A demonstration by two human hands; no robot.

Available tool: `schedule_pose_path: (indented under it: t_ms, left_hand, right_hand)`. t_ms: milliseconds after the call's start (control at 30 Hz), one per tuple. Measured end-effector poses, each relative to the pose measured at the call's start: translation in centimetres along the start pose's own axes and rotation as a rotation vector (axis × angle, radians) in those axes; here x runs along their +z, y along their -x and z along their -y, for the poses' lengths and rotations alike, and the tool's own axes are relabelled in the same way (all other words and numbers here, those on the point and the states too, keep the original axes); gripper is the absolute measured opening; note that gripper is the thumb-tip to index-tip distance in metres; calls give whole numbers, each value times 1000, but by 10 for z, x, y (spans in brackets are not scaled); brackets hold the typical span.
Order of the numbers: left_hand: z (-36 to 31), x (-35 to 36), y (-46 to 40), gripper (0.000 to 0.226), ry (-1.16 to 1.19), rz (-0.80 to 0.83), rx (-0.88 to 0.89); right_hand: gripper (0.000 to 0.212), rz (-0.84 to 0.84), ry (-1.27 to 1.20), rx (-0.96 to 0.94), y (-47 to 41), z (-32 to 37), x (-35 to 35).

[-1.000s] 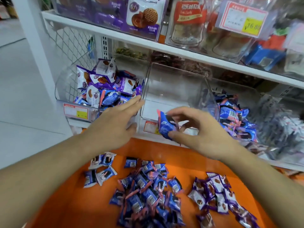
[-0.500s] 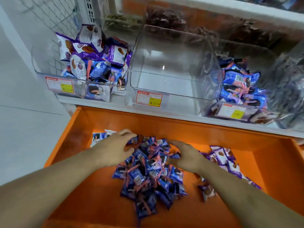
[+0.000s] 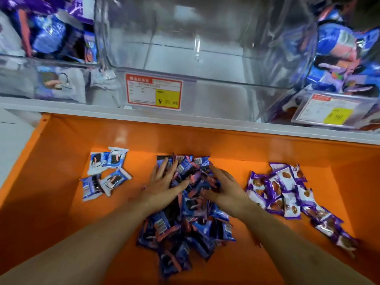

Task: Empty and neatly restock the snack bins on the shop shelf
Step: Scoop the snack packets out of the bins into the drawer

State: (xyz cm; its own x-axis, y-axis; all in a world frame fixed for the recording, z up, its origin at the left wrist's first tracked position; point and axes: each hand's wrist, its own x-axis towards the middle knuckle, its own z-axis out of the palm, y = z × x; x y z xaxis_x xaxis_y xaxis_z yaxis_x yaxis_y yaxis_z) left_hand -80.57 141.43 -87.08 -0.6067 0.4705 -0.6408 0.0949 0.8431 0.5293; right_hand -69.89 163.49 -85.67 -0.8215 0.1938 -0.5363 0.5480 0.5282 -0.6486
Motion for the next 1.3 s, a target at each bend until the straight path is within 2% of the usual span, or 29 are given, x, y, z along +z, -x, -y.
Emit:
schedule_pose_path:
  t_ms: [200, 333, 500, 633, 767, 900, 1000, 1133, 1233, 1300]
  left_hand:
    - [-10, -6, 16, 87, -52, -43, 10]
    - [-20, -30, 49, 78, -59, -96, 97]
    - [-58, -59, 105, 67, -90, -186, 286]
    - [-112, -74, 154, 70, -85, -261, 494]
    - [-182, -87, 194, 53, -94, -389, 721]
    - [-242, -110, 201, 53, -117, -597, 801]
    - [-274, -132, 173, 58, -146, -684, 792]
    - [-291, -138, 130, 61, -214, -626, 701]
    - [-291, -130, 122, 58, -178, -620, 695]
    - [-291, -127, 123, 57, -169, -630, 664]
  right_hand:
    - [86, 20, 4, 32, 20, 15, -30]
    - [83, 30, 78, 2, 45, 40, -66]
    - [85, 7, 251, -43, 96, 88, -124]
    - [71, -38, 272, -146, 160, 124, -162]
    - [45, -180, 172, -320, 214, 146, -199]
    - [32, -450, -22, -392, 222, 141, -231]
    - [49, -600, 31, -378, 200, 134, -246]
    - [84, -676, 122, -406, 156, 139, -277]
    - [112, -560, 234, -292, 124, 149, -298]
    - [122, -472, 290, -219, 102, 151, -305]
